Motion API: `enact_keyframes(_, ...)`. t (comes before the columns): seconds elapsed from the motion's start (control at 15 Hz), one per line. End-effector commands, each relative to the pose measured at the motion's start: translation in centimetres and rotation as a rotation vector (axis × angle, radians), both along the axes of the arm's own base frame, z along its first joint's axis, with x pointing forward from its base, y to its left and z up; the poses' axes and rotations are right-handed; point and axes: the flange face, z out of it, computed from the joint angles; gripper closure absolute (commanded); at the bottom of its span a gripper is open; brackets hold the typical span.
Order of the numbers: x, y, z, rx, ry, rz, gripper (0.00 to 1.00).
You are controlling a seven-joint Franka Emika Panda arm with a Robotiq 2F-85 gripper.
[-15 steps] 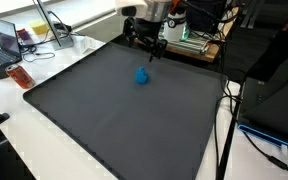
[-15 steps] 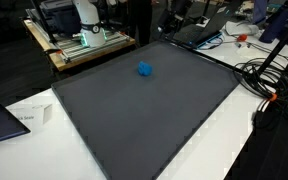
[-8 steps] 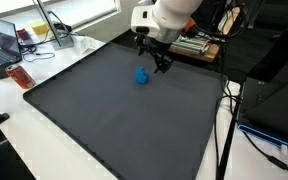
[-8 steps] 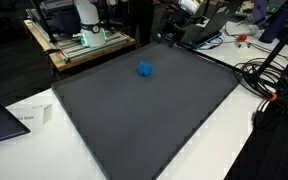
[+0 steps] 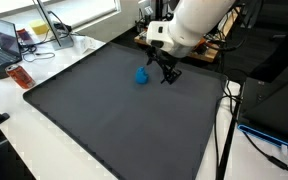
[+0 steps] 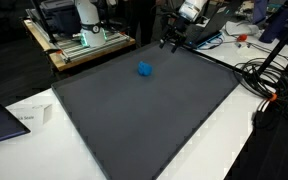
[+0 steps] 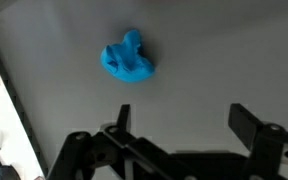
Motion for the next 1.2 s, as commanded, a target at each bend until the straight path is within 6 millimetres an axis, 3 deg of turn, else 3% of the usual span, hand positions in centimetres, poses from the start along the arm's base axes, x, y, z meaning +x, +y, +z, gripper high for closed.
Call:
enact_keyframes(0.0,0.0,0.2,0.0,0.001,0.0,0.002,0.0)
enact_keyframes(0.2,-0.3,0.6,-0.2,-0.044,-0.01,-0.038,0.0)
enact_keyframes(0.6,-3.1,2.2,-0.8,-0.07,-0.071,-0.087,0.0)
enact_keyframes(1.13,-6.5,3.0,-3.7,-0.106,-0.209,-0.056,0.0)
